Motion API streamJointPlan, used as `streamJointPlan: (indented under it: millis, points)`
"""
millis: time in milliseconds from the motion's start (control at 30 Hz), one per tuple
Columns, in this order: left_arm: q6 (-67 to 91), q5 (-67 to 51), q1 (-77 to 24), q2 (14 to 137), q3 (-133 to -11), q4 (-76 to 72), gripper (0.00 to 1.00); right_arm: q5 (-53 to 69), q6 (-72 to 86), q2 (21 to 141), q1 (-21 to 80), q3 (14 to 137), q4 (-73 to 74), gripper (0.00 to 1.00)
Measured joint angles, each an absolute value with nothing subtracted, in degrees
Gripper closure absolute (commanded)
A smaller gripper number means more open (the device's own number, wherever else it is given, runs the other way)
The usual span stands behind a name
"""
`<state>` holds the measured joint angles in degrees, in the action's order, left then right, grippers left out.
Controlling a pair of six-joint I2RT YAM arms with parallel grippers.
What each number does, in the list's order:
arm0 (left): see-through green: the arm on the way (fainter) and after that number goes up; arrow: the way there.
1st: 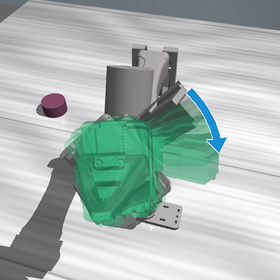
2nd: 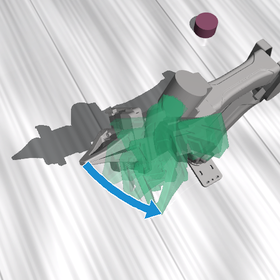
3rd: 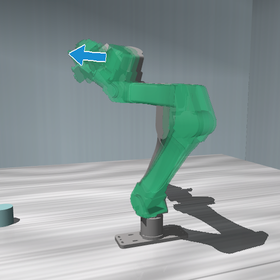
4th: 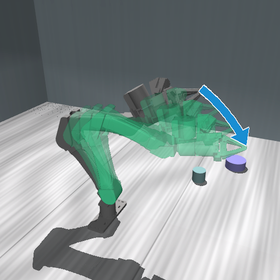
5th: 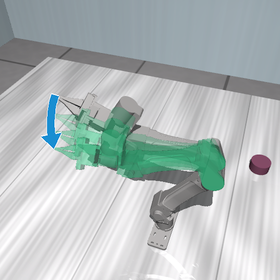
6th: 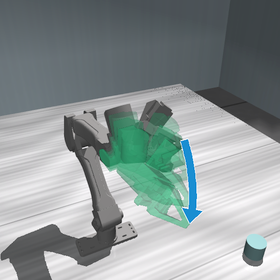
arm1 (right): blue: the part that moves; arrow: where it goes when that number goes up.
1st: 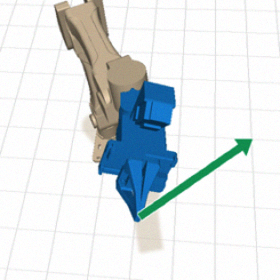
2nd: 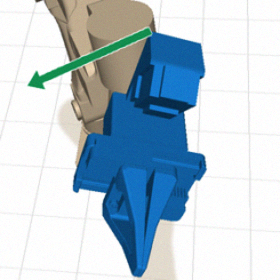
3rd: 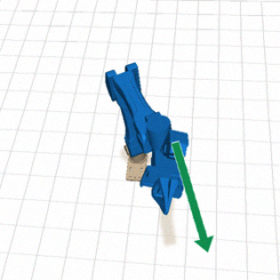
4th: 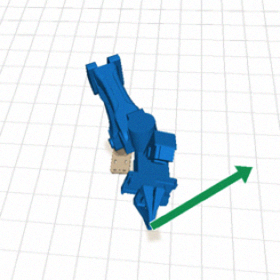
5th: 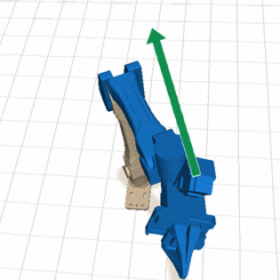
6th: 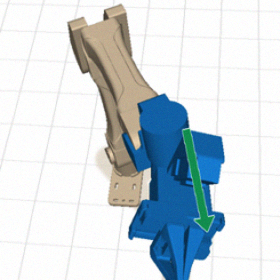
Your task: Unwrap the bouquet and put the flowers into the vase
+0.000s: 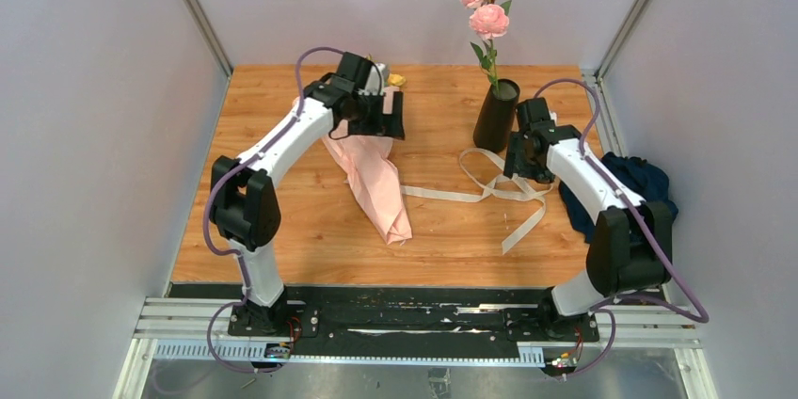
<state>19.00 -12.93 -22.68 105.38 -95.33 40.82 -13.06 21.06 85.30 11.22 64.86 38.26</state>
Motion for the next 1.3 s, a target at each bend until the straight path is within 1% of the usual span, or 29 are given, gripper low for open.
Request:
streamJointPlan:
  millis: [133, 233, 433, 633, 700, 733, 833, 900, 933, 967, 1000, 1300]
  points:
    - [18.35, -12.84, -28.29, 106.89, -95.83, 40.77, 0.0, -11.53, 21.23, 87.66, 13.13, 65.43, 37.65, 0.26]
    - [18.48, -12.78, -29.78, 108.95, -95.77, 40.8, 0.0, -10.22, 21.28, 90.78, 15.51, 66.28, 37.04, 0.26]
    - [18.09, -10.57, -29.08, 111.0, -90.61, 41.01, 0.0, -8.43, 21.98, 97.84, 21.45, 69.19, 36.27, 0.32]
    - [16.99, -9.76, -29.06, 111.0, -87.35, 41.06, 0.0, -7.07, 23.81, 100.75, 22.85, 69.52, 34.87, 0.35]
    - [16.45, -9.32, -29.06, 111.02, -86.61, 41.23, 0.0, -6.9, 24.64, 101.19, 22.61, 68.88, 34.02, 0.4]
    - [16.23, -9.06, -29.06, 111.0, -86.32, 41.3, 0.0, -6.5, 25.04, 101.32, 22.39, 68.29, 33.74, 0.45]
    - [15.81, -8.56, -28.95, 110.96, -85.41, 41.3, 0.0, -5.39, 26.24, 101.45, 21.1, 65.8, 32.58, 0.65]
    - [15.62, -8.49, -28.75, 110.93, -84.68, 41.32, 0.0, -4.05, 27.18, 101.34, 19.62, 64.4, 32.12, 0.87]
    - [15.57, -8.49, -28.64, 110.89, -84.44, 41.41, 0.0, -3.68, 27.59, 101.16, 19.05, 64.18, 31.73, 0.96]
    - [15.55, -8.49, -28.56, 110.89, -84.38, 41.63, 0.0, -3.09, 27.88, 101.14, 18.46, 64.07, 31.42, 0.99]
    - [15.55, -8.49, -28.49, 110.83, -84.38, 41.78, 0.0, -2.87, 27.75, 101.12, 18.11, 64.05, 31.16, 1.0]
    - [15.33, -8.27, -27.14, 108.68, -84.2, 42.89, 0.0, -1.93, 28.29, 100.18, 14.13, 63.02, 30.52, 1.0]
